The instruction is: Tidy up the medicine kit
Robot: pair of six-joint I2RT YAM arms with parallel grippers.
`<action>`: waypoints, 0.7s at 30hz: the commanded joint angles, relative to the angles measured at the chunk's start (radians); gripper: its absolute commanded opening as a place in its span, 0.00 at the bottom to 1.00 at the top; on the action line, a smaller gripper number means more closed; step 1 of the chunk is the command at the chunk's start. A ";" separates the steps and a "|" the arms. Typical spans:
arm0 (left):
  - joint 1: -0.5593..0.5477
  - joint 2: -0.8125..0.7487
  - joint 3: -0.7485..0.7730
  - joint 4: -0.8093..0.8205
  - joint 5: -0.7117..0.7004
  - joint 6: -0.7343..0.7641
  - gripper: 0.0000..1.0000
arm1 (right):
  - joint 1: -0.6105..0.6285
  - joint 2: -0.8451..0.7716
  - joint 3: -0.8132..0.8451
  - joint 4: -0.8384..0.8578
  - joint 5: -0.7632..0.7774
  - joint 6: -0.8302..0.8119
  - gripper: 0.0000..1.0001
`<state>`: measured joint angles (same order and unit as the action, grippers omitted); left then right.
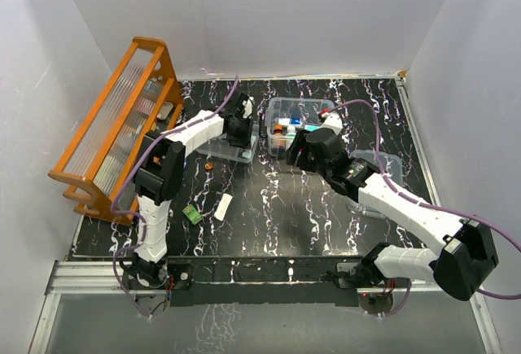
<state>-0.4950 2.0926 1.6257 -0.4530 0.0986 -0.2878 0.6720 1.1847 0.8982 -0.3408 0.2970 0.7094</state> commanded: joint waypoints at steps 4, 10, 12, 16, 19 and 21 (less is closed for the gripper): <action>-0.002 -0.019 0.056 -0.066 -0.046 -0.023 0.31 | -0.003 -0.007 0.000 0.025 0.022 0.009 0.58; -0.002 -0.101 0.041 -0.066 0.008 -0.023 0.33 | -0.002 -0.012 -0.002 0.025 0.031 0.005 0.59; -0.002 -0.140 0.013 -0.079 0.018 -0.021 0.36 | -0.002 -0.011 -0.004 0.025 0.031 0.004 0.59; -0.002 -0.265 -0.110 -0.112 0.029 -0.017 0.42 | -0.002 -0.013 -0.015 0.026 0.031 0.003 0.59; -0.001 -0.373 -0.255 -0.124 0.048 -0.017 0.46 | -0.005 -0.015 -0.026 0.030 0.031 0.004 0.59; -0.003 -0.438 -0.348 -0.142 0.084 -0.004 0.48 | -0.004 -0.015 -0.030 0.030 0.032 0.003 0.59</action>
<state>-0.4950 1.8008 1.4113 -0.5220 0.1165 -0.3065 0.6720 1.1847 0.8837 -0.3405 0.3023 0.7094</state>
